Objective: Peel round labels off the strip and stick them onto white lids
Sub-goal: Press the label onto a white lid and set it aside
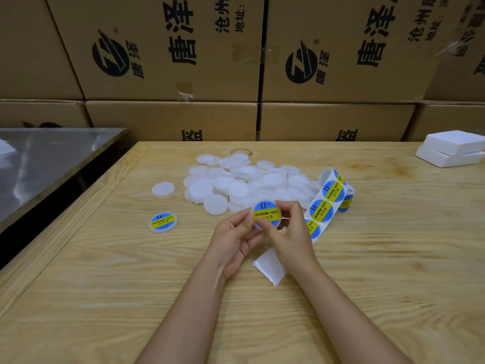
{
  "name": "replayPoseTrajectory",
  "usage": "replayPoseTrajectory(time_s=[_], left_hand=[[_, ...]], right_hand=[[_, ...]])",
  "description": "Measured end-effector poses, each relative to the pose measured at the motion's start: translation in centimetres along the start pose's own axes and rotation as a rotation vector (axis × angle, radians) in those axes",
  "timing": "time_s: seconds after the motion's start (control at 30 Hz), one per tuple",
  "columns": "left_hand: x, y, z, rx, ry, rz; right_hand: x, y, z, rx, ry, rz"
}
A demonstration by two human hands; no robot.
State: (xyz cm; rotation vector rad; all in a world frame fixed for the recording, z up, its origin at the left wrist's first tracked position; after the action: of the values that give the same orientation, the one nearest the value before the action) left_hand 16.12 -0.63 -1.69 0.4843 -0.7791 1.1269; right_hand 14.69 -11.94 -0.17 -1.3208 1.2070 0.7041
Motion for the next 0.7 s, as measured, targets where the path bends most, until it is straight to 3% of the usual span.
replayPoseTrajectory(time_s=[0.2,0.5,0.6,0.7], left_hand=[[0.4,-0.1,-0.8,0.059,-0.053,-0.007],[1.3,0.2,-1.6,0.059,-0.271,-0.015],[2.3,0.3,-3.0,0.267,-0.293,0.012],[4.9,1.3,-5.9,0.632,-0.493,0.149]], right_hand=[[-0.8,0.0,-1.2,-0.006,0.014,-0.094],[-0.1,-0.3,-1.7,0.0,-0.017,-0.005],[0.0,-0.6,-2.8,0.093,0.054,0.016],[0.0,-1.0,-5.3,0.202,0.38,0.008]])
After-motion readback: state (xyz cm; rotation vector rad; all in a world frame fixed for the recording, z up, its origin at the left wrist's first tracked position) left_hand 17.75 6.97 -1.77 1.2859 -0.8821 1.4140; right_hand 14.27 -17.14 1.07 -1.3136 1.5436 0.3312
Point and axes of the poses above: each hand's wrist, its own y-axis away from the middle knuckle, its own z-axis out of the palm, x = y × z, the point moved 6 cm from there along -y, towards the middle knuckle, and after that the axes turned 2 degrees about -x, right-handed, at the moved point
